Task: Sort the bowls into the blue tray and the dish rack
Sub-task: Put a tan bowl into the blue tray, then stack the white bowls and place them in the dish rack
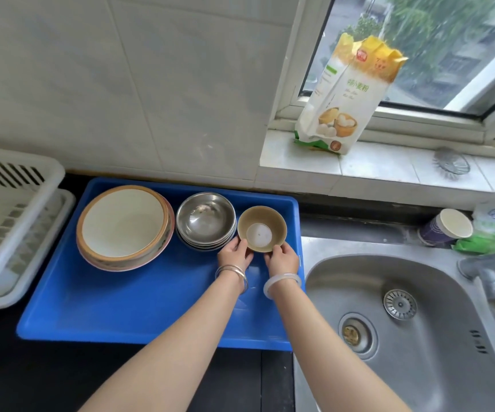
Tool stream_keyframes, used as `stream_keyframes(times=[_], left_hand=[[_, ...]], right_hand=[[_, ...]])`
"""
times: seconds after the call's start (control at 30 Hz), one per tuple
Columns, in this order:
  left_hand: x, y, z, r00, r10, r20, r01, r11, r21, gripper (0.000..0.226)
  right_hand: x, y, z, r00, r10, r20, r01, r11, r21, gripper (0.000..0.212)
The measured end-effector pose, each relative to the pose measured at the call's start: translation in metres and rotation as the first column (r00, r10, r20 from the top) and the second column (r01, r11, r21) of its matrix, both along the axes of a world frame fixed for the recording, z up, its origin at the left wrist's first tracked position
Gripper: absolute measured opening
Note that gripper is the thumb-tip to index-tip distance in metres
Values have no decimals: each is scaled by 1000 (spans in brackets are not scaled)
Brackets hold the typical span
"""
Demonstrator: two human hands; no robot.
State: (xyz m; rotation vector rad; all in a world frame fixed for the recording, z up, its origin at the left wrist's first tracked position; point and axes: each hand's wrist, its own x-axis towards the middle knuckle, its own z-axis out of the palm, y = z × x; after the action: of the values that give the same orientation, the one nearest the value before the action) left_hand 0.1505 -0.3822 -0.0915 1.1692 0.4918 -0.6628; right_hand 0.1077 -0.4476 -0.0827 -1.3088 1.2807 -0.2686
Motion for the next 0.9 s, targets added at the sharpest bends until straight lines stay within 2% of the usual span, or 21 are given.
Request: stream_keyframes(times=[0.23,0.47,0.67,0.8,0.9], left_hand=[[4,-4,-1,1000,-11,12,11,1000,1,32],[-1,4,2,1000,-27,1,27,999,29,34],[-10,38,15,983,-177,48,169,974,149,38],[-21,86,32,944,-294,146,245,927,284,32],[-27,134,41,922,-330,201,228,885,406,28]], right_hand=[[6,-4,1,996,-61,57,55,993,106,39],[-1,-3,6,994,-51,97,29,976,215,37],[-24,15,18,983,180,-37,-179,984,15,42],[-38,42,36,914,399,-74,-404,911,-82,32],[-43,75,47,862,505,-45,-507,857,-96,29]])
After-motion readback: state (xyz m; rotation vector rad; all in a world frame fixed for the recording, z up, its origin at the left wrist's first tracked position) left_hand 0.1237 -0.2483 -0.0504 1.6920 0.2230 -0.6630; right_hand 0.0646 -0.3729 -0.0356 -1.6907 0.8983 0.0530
